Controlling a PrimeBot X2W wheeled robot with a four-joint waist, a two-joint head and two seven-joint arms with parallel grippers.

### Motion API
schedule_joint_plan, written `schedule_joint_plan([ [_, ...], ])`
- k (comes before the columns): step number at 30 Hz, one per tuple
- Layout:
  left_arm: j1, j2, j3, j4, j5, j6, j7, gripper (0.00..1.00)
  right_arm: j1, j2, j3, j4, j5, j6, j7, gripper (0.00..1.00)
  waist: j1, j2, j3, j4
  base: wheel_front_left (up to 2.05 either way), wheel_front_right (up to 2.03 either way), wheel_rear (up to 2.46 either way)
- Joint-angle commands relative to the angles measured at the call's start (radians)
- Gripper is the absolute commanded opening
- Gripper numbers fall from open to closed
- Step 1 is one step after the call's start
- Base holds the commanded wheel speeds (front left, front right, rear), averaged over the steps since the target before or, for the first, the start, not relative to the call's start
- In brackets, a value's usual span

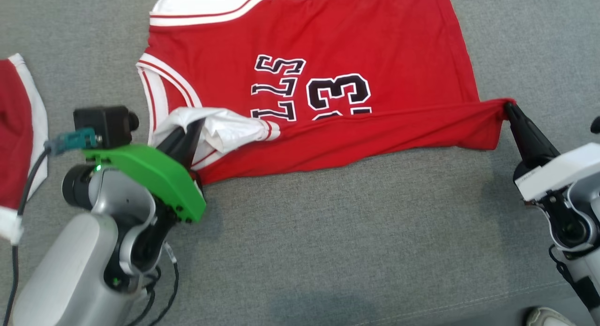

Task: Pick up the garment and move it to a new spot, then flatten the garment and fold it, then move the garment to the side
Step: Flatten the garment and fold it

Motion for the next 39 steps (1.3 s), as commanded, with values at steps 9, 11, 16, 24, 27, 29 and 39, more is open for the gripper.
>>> schedule_joint_plan([
  [9,-0.211,-0.014,-0.022,0.201,-0.016,-0.07,0.081,0.0,-0.167,0.066,0.032,0.129,-0.053,0.0,0.058,0.0,0.0001,-0.0001,0.05,-0.021,0.0,0.0,0.0],
  [11,-0.245,-0.01,-0.032,0.232,-0.006,-0.086,0.093,0.0,-0.18,0.073,0.043,0.141,-0.058,0.0,0.064,0.0,0.0001,-0.0001,0.049,-0.023,0.0,0.0,0.0],
  [16,-0.313,-0.008,-0.038,0.299,0.001,-0.101,0.115,0.0,-0.187,0.074,0.068,0.144,-0.053,0.0,0.07,0.0,0.0001,-0.0001,0.045,-0.04,0.0,0.0,0.0],
  [24,-0.321,-0.002,-0.045,0.357,-0.016,-0.116,0.136,0.0,-0.218,0.086,0.118,0.151,-0.07,0.0,0.056,0.0,0.0001,-0.0001,0.04,-0.071,0.0,0.0,0.0],
  [27,-0.328,-0.004,-0.047,0.376,-0.006,-0.113,0.126,0.55,-0.232,0.087,0.13,0.172,-0.098,0.0,0.027,0.17,0.0001,-0.0001,0.036,-0.073,0.0,0.0,0.0],
  [29,-0.331,-0.007,-0.04,0.384,-0.008,-0.108,0.117,1.0,-0.237,0.091,0.14,0.178,-0.105,0.0,0.004,1.0,0.0001,-0.0001,0.031,-0.073,0.0,0.0,0.0],
  [39,-0.252,0.032,0.034,0.318,-0.044,-0.069,0.066,1.0,-0.167,0.046,0.133,0.142,-0.128,0.0,-0.088,1.0,0.0001,-0.0001,-0.01,-0.058,0.0,0.0,0.0],
])
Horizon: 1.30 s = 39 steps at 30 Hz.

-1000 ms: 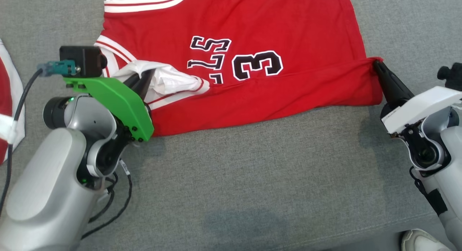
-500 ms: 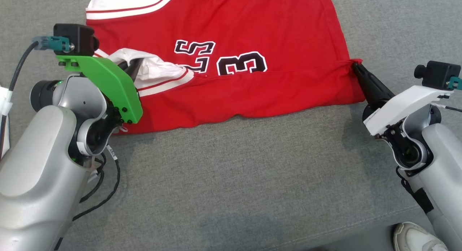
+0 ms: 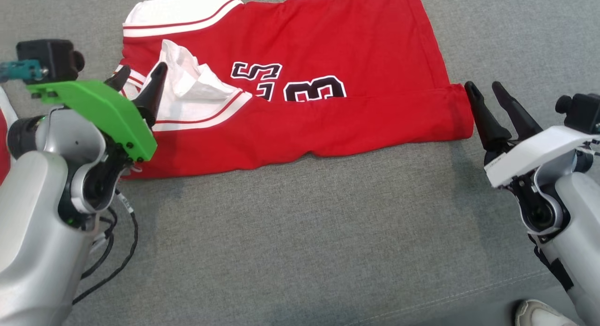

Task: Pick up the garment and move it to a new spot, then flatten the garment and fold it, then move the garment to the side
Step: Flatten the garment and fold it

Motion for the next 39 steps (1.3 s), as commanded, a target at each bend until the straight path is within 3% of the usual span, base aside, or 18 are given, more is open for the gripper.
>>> schedule_joint_plan([
  [1,0.039,0.02,0.016,-0.029,-0.002,0.013,-0.021,1.0,0.029,-0.011,-0.003,-0.011,-0.013,0.0,-0.015,1.0,-0.0001,0.0,-0.012,0.002,0.0,0.0,0.0],
  [9,0.387,0.08,0.066,-0.259,-0.025,0.098,-0.106,1.0,0.156,-0.042,-0.026,-0.039,-0.082,0.0,0.002,1.0,-0.0001,0.0,-0.015,0.011,0.0,0.0,0.0],
  [13,0.467,0.094,0.056,-0.301,-0.022,0.119,-0.101,1.0,0.146,-0.03,-0.056,-0.045,-0.102,0.0,0.046,1.0,-0.0001,0.0,-0.001,0.029,0.0,0.0,0.0],
  [26,0.387,0.131,-0.02,-0.316,0.077,0.132,-0.043,1.0,0.088,0.026,-0.089,-0.015,-0.169,0.0,0.204,1.0,-0.0001,0.0,0.02,0.073,0.0,0.0,0.0],
  [39,0.337,0.098,-0.01,-0.217,0.014,0.116,0.001,1.0,0.102,0.038,-0.108,-0.047,-0.177,0.0,0.273,1.0,-0.0001,0.0,0.047,0.077,0.0,0.0,0.0],
])
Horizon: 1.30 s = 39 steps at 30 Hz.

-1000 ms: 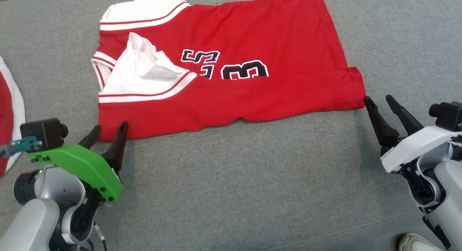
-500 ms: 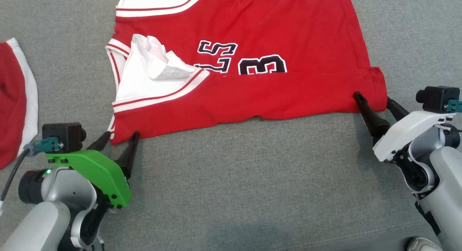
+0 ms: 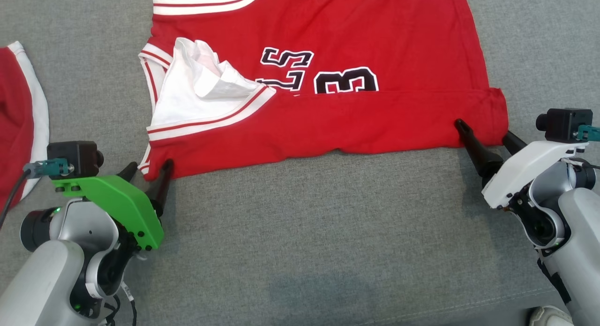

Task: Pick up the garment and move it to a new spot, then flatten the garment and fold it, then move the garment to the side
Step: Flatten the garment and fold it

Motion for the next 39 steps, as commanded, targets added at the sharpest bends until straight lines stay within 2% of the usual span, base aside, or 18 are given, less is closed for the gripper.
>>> schedule_joint_plan([
  [1,-0.022,-0.007,-0.001,0.022,-0.001,-0.007,0.006,1.0,-0.003,0.004,0.001,0.0,-0.003,0.0,0.015,1.0,0.0001,0.0,0.012,-0.001,0.0,0.0,0.0],
  [7,-0.059,-0.02,-0.016,0.084,-0.007,-0.029,0.019,1.0,-0.007,0.01,0.018,0.008,0.007,0.0,0.074,0.99,0.0001,0.0,0.026,-0.003,0.0,0.0,0.0],
  [8,-0.065,-0.027,-0.016,0.094,-0.014,-0.034,0.02,0.33,-0.009,0.015,0.021,0.013,0.015,0.0,0.086,0.65,0.0001,0.0,0.027,-0.005,0.0,0.0,0.0],
  [9,-0.069,-0.033,-0.019,0.1,-0.019,-0.039,0.02,0.0,-0.014,0.019,0.025,0.016,0.019,0.0,0.096,0.34,0.0001,0.0,0.027,-0.006,0.0,0.0,0.0],
  [10,-0.069,-0.036,-0.024,0.104,-0.025,-0.05,0.024,0.0,-0.018,0.021,0.028,0.019,0.023,0.0,0.101,0.02,0.0001,0.0,0.026,-0.007,0.0,0.0,0.0],
  [11,-0.066,-0.04,-0.029,0.108,-0.031,-0.057,0.027,0.0,-0.021,0.023,0.031,0.022,0.027,0.0,0.108,0.0,0.0001,0.0,0.023,-0.008,0.0,0.0,0.0],
  [16,-0.039,-0.038,-0.024,0.105,-0.058,-0.077,0.028,0.0,-0.01,-0.001,0.032,0.026,0.072,0.0,0.147,0.0,0.0001,0.0,-0.01,-0.008,0.0,0.0,0.0],
  [19,-0.008,-0.017,-0.013,0.075,-0.075,-0.075,0.037,0.0,0.007,-0.029,0.034,0.018,0.107,0.0,0.189,0.0,0.0001,0.0,-0.037,-0.011,0.0,0.0,0.0],
  [25,0.129,0.042,0.008,-0.095,-0.134,-0.046,0.083,0.0,0.07,-0.135,0.008,-0.066,0.209,-0.001,0.315,0.0,0.0001,0.0,-0.099,-0.005,0.0,0.0,0.0],
  [31,0.272,0.097,0.003,-0.26,-0.158,-0.004,0.116,0.0,0.176,-0.231,-0.034,-0.179,0.275,-0.001,0.421,0.0,0.0001,0.0,-0.114,0.005,0.0,0.0,0.0],
  [35,0.351,0.095,0.001,-0.324,-0.165,0.019,0.094,0.0,0.236,-0.246,-0.084,-0.22,0.281,-0.001,0.439,0.0,0.0001,0.0,-0.092,0.009,0.0,0.0,0.0],
  [39,0.36,0.069,-0.006,-0.294,-0.152,0.023,0.065,0.0,0.256,-0.21,-0.101,-0.204,0.248,0.0,0.436,0.0,0.0001,0.0,-0.068,0.009,0.0,0.0,0.0],
])
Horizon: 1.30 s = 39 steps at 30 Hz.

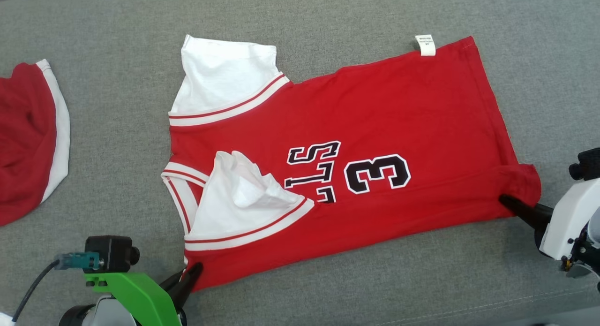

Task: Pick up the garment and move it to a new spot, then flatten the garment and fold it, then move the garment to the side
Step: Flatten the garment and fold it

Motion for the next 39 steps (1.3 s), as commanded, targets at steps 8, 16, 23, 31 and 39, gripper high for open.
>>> schedule_joint_plan([
  [8,-0.022,-0.011,-0.024,0.067,0.053,0.007,-0.028,0.73,0.0,0.045,0.014,0.032,-0.095,-0.002,-0.02,1.0,0.0001,0.0,0.032,-0.018,0.0,0.0,0.0],
  [16,-0.068,0.061,0.03,0.007,0.103,0.037,-0.029,1.0,-0.069,0.033,-0.075,0.007,-0.121,-0.001,-0.09,1.0,0.0001,0.0,0.061,-0.036,0.0,0.0,0.0],
  [23,-0.316,0.148,0.086,-0.042,0.108,0.032,0.108,1.0,-0.304,0.088,-0.095,0.05,-0.216,-0.001,-0.158,1.0,0.0001,0.0,0.178,-0.045,0.0,0.0,0.0],
  [31,-0.789,0.092,0.017,0.129,0.101,-0.022,0.351,1.0,-0.633,0.186,0.009,0.211,-0.305,-0.001,-0.163,1.0,0.0001,0.0,0.313,-0.067,0.0,0.0,0.0],
  [39,-1.035,0.014,-0.092,0.371,0.146,-0.093,0.461,1.0,-0.78,0.213,0.133,0.334,-0.299,-0.001,-0.19,1.0,0.0001,0.0,0.343,-0.095,0.0,0.0,0.0],
])
